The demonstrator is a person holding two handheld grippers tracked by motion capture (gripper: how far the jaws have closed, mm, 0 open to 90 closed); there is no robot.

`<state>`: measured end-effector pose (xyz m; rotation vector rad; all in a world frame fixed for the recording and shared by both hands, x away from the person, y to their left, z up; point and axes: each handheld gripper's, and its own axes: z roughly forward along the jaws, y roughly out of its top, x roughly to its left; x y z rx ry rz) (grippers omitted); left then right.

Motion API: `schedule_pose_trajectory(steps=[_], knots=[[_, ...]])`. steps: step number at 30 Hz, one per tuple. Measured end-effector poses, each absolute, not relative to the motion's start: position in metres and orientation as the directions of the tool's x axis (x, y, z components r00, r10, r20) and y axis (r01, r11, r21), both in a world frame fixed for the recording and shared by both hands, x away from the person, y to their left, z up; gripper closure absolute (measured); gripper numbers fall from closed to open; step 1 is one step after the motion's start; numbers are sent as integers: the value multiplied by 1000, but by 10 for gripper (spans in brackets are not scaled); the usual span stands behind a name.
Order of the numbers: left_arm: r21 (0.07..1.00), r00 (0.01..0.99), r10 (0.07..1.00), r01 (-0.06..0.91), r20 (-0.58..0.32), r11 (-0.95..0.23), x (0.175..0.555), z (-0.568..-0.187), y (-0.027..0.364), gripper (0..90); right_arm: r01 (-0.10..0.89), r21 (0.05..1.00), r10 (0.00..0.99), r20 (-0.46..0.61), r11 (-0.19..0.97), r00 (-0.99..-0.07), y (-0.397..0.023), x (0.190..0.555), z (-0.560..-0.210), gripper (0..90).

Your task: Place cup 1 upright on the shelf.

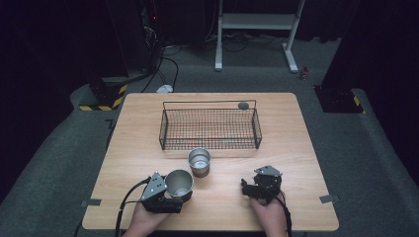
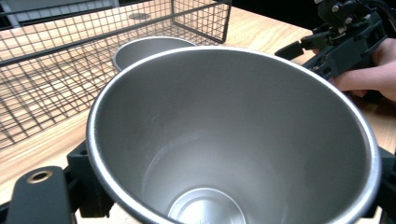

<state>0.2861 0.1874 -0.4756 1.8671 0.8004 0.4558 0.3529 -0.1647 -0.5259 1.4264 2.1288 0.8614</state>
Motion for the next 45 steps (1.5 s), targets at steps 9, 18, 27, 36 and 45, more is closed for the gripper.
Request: schedule_pose_trajectory(steps=[9,18,27,36,45], knots=[[913,684,729,320,-37,-254,288,-472,199,140,657,702,927,-14,276,-375,-165,353,-526,96],[913,663,748,310,-8,-265,293,-470,209,140,657,702,927,-14,276,-374,-165,353,-526,96],[921,629,776,329,-50,-207,300,-468,227,141,657,702,927,-14,276,-374,-165,353,-526,97],[923,604,795,332,-50,-194,305,-467,229,142,658,701,928,-14,275,-373,-165,353,-526,99],[928,572,818,335,-62,-164,311,-461,226,142,657,701,927,-14,275,-374,-165,353,-526,98]])
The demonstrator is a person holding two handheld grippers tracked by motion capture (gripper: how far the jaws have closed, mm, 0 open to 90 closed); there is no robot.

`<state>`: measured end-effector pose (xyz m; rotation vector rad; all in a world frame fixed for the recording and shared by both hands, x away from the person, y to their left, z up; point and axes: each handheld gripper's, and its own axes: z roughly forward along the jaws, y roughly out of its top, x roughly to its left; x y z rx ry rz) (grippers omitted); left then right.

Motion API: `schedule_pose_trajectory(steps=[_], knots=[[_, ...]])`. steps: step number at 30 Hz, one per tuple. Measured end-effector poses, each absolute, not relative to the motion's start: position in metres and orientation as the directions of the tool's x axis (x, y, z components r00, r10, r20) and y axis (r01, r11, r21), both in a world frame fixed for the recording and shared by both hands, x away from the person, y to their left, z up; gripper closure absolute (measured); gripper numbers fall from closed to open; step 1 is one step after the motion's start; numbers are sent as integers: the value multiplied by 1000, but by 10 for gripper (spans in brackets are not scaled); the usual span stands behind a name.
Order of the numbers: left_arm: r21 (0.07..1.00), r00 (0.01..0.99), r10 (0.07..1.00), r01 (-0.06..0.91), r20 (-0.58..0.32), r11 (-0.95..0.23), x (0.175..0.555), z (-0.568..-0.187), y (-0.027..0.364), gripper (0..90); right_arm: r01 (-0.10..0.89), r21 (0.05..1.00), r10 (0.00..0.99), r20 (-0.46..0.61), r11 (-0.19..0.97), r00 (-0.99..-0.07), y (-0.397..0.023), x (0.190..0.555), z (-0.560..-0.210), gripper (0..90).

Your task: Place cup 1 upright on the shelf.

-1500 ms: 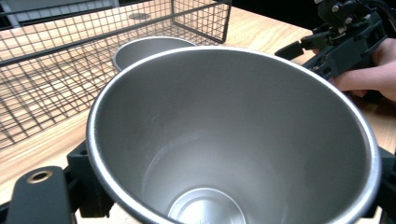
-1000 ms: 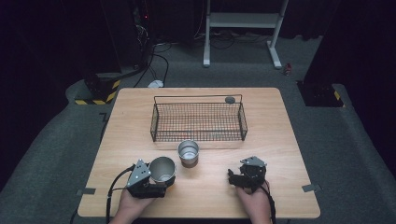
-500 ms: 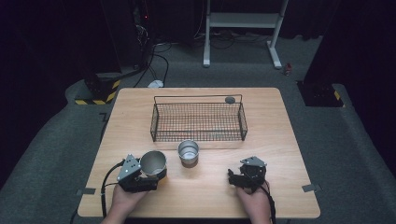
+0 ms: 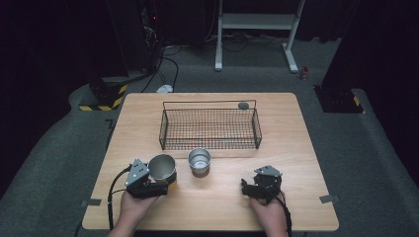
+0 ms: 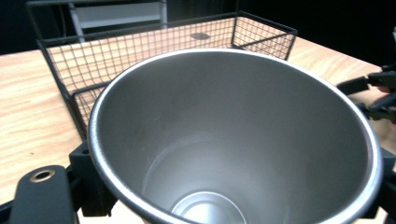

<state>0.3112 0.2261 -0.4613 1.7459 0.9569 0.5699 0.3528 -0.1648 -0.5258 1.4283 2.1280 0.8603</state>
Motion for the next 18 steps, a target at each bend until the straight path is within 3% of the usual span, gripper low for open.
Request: schedule_pose_trajectory(steps=[7,18], knots=[[931,557,824,344,-99,-121,319,-455,229,141,658,701,927,-12,276,-375,-165,352,-526,99],[934,556,828,331,-77,-136,328,-441,226,141,654,701,924,-17,284,-382,-165,348,-526,104]])
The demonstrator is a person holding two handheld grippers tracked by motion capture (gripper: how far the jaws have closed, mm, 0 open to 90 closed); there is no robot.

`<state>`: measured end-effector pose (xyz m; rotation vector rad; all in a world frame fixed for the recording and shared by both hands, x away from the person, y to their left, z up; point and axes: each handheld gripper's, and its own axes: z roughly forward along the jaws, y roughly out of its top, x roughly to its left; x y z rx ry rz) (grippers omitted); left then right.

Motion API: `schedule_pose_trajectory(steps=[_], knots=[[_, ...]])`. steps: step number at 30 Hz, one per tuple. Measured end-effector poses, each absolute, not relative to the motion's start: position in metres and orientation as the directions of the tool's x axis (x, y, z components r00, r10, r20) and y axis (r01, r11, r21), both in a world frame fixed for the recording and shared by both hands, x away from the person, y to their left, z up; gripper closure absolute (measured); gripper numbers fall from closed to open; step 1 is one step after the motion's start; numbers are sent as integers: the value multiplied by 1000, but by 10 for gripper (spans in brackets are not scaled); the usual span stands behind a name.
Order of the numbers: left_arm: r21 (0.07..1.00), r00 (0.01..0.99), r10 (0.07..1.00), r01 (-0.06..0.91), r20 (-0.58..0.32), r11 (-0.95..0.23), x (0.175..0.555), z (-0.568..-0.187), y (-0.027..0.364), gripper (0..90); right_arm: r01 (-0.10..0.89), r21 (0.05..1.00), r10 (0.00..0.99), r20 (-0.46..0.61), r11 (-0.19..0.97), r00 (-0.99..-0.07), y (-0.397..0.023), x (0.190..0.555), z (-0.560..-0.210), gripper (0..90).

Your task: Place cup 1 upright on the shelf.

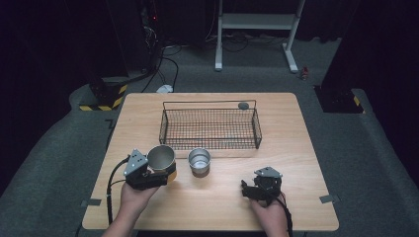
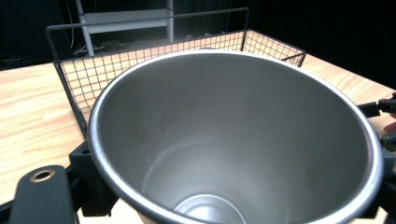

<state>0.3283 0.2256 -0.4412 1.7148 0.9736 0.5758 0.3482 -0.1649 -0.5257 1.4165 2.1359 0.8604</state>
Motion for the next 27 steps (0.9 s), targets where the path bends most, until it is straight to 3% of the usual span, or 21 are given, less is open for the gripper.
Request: schedule_pose_trajectory(steps=[27], knots=[[954,542,840,267,-34,-134,353,-412,207,141,647,697,905,-10,311,-425,-166,346,-525,94]])
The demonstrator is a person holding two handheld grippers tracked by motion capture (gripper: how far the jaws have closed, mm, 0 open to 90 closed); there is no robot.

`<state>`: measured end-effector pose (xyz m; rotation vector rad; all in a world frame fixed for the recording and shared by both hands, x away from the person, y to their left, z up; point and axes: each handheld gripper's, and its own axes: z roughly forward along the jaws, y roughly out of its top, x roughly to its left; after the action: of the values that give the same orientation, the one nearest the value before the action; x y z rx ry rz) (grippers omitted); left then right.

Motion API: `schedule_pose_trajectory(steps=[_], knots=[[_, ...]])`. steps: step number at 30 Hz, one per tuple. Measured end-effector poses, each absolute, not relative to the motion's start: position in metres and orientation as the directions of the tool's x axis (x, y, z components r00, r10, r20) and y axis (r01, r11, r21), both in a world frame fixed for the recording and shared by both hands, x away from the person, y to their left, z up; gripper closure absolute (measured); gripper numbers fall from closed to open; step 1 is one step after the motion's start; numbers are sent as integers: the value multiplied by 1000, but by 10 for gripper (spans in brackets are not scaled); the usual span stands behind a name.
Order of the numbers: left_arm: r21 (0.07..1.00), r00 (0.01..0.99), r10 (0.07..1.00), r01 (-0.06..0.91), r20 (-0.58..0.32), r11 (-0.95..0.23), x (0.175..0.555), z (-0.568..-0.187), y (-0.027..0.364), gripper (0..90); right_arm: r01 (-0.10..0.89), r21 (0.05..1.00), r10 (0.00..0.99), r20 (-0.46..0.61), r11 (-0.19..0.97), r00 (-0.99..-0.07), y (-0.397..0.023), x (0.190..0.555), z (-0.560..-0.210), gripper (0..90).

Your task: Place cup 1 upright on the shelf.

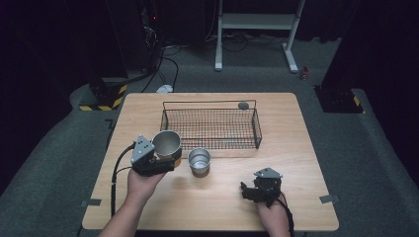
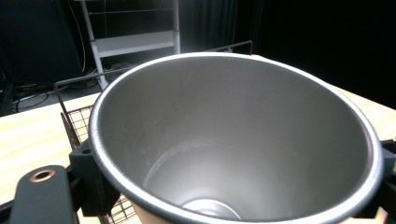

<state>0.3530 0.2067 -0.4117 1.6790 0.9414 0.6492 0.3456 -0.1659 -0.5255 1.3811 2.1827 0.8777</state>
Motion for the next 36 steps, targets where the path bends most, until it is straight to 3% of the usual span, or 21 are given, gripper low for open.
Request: schedule_pose_trajectory(steps=[36], knots=[[950,527,849,285,-46,-125,404,-386,186,141,640,696,896,-12,326,-443,-166,347,-526,90]])
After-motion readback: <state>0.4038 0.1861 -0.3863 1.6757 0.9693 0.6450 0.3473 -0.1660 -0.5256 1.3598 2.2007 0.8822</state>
